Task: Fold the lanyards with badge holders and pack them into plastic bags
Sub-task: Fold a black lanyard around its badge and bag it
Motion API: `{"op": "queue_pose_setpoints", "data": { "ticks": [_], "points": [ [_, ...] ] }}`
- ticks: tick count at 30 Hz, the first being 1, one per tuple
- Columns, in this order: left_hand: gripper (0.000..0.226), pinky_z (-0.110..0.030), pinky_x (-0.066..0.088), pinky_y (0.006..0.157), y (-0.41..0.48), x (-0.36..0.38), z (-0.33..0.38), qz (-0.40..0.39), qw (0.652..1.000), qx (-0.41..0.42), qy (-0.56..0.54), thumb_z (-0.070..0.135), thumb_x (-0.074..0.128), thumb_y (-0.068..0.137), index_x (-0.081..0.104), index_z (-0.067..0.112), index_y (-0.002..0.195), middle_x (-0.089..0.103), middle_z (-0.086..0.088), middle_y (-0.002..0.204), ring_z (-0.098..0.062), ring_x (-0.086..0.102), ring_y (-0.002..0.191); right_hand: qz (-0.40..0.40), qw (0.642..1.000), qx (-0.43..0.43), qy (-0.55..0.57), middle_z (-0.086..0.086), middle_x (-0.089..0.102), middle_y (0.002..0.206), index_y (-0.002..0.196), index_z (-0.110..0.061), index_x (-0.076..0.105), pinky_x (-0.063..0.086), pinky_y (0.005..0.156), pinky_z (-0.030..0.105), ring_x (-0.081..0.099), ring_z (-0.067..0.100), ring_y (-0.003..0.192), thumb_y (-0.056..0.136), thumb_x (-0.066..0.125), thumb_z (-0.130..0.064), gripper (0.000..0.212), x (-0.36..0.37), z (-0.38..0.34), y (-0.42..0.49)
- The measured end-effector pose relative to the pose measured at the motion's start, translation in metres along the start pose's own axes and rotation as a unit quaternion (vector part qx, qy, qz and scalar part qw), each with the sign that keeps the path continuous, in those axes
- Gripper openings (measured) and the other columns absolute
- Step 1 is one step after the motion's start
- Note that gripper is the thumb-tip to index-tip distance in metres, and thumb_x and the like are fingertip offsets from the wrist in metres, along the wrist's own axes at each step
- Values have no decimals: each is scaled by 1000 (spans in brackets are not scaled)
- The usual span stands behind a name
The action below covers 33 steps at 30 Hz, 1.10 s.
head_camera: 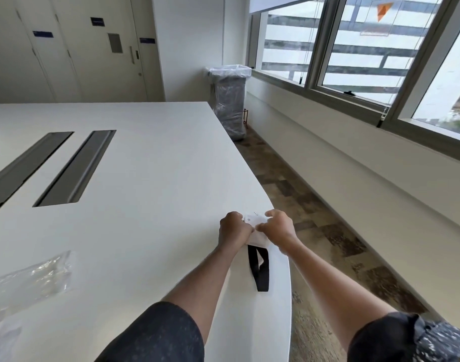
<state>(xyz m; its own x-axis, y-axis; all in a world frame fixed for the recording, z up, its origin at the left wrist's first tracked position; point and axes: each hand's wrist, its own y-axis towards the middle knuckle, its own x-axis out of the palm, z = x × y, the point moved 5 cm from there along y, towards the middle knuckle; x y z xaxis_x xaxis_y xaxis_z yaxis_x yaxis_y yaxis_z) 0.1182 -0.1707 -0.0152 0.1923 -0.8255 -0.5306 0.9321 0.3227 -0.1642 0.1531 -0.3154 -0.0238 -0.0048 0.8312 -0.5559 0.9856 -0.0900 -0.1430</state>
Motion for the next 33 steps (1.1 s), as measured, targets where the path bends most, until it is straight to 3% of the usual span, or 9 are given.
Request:
{"op": "queue_pose_setpoints", "data": {
  "ticks": [2, 5, 8, 13, 17, 20, 23, 27, 33],
  "points": [
    [34, -26, 41, 71, 4, 1, -1, -5, 1000, -5, -7, 15, 74, 74, 44, 24, 61, 43, 10, 68, -22, 46, 80, -9, 999, 15, 43, -6, 56, 82, 135, -7, 49, 43, 51, 14, 55, 3, 65, 79, 76, -9, 62, 3, 2, 5],
    [31, -27, 41, 64, 11, 1, -5, -21, 999, -15, -42, 13, 71, 73, 45, 20, 58, 49, 2, 66, -22, 48, 72, -32, 990, 36, 132, 6, 66, 94, 134, -5, 49, 53, 68, 26, 65, 17, 78, 78, 75, -2, 62, 7, 3, 10],
    [8, -33, 52, 62, 12, -10, -9, -11, 997, -21, -80, 13, 67, 72, 64, 11, 65, 62, -6, 71, -24, 57, 68, -59, 980, 9, 188, 18, 74, 96, 110, 3, 67, 58, 85, 46, 70, 28, 86, 76, 69, 6, 34, 12, -4, 14],
    [25, -28, 39, 58, 8, -39, -15, 28, 991, -36, -123, 20, 67, 74, 52, 17, 55, 54, -2, 61, -24, 48, 61, -107, 964, -41, 238, 11, 73, 79, 82, -6, 70, 58, 76, 43, 68, 24, 72, 76, 67, 9, 17, 22, -30, 8],
    [21, -27, 46, 62, 1, -70, -16, 54, 986, -14, -159, 24, 72, 76, 60, 17, 60, 60, 2, 61, -23, 55, 63, -138, 954, -68, 256, 13, 71, 83, 87, -4, 67, 57, 75, 44, 68, 25, 75, 79, 66, 7, 14, 34, -53, -5],
    [5, -41, 59, 82, -10, -98, -15, 67, 976, 24, -205, 20, 73, 80, 71, 16, 80, 74, -3, 84, -26, 70, 86, -168, 940, -96, 281, 22, 71, 94, 92, 0, 66, 58, 77, 47, 70, 28, 78, 85, 65, -2, 7, 43, -72, -22],
    [15, -46, 57, 89, -19, -122, -10, 67, 968, 59, -232, 16, 69, 83, 74, 17, 98, 76, -5, 95, -26, 71, 93, -189, 914, -101, 343, 16, 72, 95, 98, 0, 68, 56, 78, 49, 70, 30, 80, 97, 55, -30, 32, 50, -93, -37],
    [14, -45, 54, 86, -45, -168, -4, 67, 949, 94, -294, 8, 66, 87, 74, 17, 93, 74, -13, 94, -25, 64, 82, -271, 839, -46, 470, 15, 70, 100, 104, -2, 61, 53, 79, 46, 68, 32, 82, 102, 34, -43, 49, 65, -127, -63],
    [11, -38, 57, 79, -79, -226, -9, 99, 926, 108, -347, 6, 64, 88, 72, 11, 95, 73, -7, 90, -21, 68, 82, -402, 815, -59, 413, 22, 66, 95, 119, 4, 61, 52, 60, 36, 62, 28, 69, 92, 34, -15, 43, 101, -152, -109]
  ]
}}
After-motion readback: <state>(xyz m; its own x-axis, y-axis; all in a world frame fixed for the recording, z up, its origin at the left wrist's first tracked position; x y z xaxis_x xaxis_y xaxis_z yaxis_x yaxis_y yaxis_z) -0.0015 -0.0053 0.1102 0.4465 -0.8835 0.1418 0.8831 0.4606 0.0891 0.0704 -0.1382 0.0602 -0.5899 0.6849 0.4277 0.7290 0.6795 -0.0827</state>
